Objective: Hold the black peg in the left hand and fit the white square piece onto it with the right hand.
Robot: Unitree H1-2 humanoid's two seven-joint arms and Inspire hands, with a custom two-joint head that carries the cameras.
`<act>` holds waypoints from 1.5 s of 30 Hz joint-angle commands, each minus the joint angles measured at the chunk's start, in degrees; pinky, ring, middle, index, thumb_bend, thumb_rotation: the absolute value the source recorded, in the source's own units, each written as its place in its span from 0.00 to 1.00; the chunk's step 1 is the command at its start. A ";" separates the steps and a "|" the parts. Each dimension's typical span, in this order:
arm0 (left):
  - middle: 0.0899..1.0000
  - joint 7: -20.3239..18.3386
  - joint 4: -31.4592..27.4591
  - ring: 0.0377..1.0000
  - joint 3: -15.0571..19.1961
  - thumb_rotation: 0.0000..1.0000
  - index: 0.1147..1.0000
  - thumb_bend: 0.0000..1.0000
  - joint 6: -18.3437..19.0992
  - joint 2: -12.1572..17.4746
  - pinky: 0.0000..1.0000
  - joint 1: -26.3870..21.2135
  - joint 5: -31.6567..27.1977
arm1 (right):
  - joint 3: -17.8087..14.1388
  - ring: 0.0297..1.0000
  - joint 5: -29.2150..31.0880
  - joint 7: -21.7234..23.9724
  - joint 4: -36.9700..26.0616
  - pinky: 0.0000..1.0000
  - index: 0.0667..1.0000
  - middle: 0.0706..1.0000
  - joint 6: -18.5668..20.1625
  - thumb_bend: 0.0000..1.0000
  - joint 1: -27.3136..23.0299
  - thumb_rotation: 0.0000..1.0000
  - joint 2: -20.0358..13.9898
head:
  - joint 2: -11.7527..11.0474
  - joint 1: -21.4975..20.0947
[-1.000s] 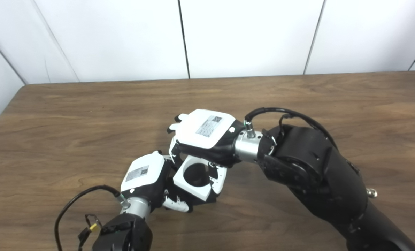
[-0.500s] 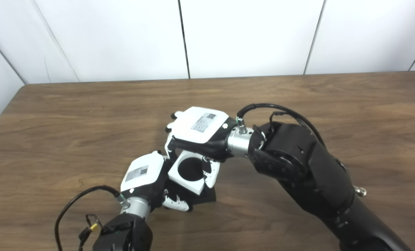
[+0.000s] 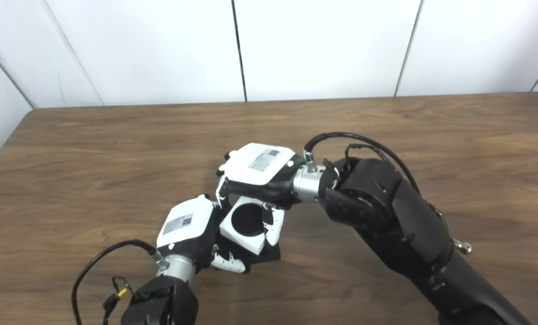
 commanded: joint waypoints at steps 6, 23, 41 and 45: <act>0.83 -1.21 4.86 0.98 -5.11 0.05 0.42 0.52 0.40 -10.81 1.00 1.70 4.61 | -2.79 0.93 1.38 -0.57 -2.00 1.00 0.64 0.78 0.34 0.99 -3.30 0.40 -1.93 | -0.03 0.30; 0.91 -11.07 -4.98 1.00 -4.03 0.44 0.91 1.00 -5.63 -10.63 1.00 -2.52 9.50 | -7.69 0.94 4.20 1.35 -5.82 1.00 0.68 0.79 5.10 1.00 -7.07 0.47 -2.24 | -0.38 0.62; 1.00 -14.17 -6.85 1.00 -1.05 0.47 1.00 1.00 -6.95 -11.14 1.00 -3.51 9.86 | -9.01 0.95 4.49 0.84 -4.88 1.00 0.65 0.79 5.81 1.00 -7.72 0.50 -3.18 | -0.72 0.73; 1.00 -19.79 -12.20 1.00 0.30 0.47 1.00 1.00 -6.88 -12.21 1.00 -5.48 11.71 | -9.34 0.95 4.63 1.32 -4.05 1.00 0.65 0.79 5.92 1.00 -8.64 0.52 -3.68 | -0.79 0.62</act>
